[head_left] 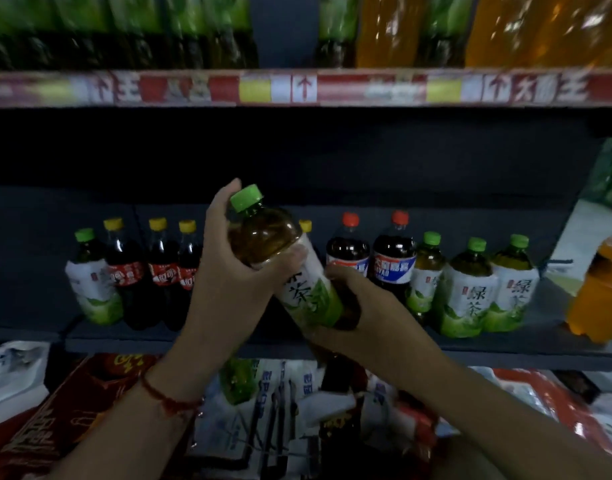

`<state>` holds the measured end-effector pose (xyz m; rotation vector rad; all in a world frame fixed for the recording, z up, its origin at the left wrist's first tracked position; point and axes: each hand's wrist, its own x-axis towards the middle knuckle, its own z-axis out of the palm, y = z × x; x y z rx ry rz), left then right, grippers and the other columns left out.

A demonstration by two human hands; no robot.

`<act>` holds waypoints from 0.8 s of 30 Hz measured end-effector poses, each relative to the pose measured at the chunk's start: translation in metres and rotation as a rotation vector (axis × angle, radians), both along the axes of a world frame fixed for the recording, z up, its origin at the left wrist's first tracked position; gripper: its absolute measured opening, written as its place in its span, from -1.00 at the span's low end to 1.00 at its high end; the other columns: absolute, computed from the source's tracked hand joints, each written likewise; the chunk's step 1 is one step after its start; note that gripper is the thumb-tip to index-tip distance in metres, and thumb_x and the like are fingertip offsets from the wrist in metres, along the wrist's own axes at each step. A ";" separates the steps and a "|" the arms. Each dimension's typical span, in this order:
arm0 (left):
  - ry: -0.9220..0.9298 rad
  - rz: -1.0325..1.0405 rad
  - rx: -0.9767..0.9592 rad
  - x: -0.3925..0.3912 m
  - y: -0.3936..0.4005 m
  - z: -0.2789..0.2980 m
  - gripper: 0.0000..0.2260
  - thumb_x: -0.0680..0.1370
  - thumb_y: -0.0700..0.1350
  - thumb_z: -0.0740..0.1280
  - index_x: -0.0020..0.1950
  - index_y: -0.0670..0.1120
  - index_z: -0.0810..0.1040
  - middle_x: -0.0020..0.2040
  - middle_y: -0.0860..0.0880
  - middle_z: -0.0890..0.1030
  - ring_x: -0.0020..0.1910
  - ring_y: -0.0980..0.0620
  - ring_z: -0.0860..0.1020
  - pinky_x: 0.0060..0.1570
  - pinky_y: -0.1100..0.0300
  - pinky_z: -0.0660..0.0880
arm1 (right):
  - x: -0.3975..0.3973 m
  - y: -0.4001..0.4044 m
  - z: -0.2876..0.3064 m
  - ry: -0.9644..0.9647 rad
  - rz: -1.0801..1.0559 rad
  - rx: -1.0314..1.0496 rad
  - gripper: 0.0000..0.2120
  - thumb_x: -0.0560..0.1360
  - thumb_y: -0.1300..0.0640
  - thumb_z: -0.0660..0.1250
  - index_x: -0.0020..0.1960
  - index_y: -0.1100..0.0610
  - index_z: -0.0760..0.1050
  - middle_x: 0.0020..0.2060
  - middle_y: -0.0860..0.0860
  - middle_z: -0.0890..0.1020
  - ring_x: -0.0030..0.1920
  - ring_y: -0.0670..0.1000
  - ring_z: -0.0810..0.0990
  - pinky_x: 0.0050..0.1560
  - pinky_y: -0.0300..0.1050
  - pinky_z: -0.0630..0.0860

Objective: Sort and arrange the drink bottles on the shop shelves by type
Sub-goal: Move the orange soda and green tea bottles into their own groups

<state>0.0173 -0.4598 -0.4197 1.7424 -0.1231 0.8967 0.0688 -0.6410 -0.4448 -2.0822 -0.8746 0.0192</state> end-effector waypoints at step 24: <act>-0.228 0.720 1.239 0.064 0.055 0.327 -0.15 0.43 0.36 0.34 0.59 0.19 0.01 0.16 0.01 0.61 0.00 0.05 0.57 -0.15 0.14 0.51 | 0.095 0.087 0.276 -0.330 -0.111 0.320 -0.36 0.30 -0.04 0.58 0.27 -0.02 0.36 -0.04 -0.20 0.53 0.03 -0.12 0.56 0.09 -0.14 0.54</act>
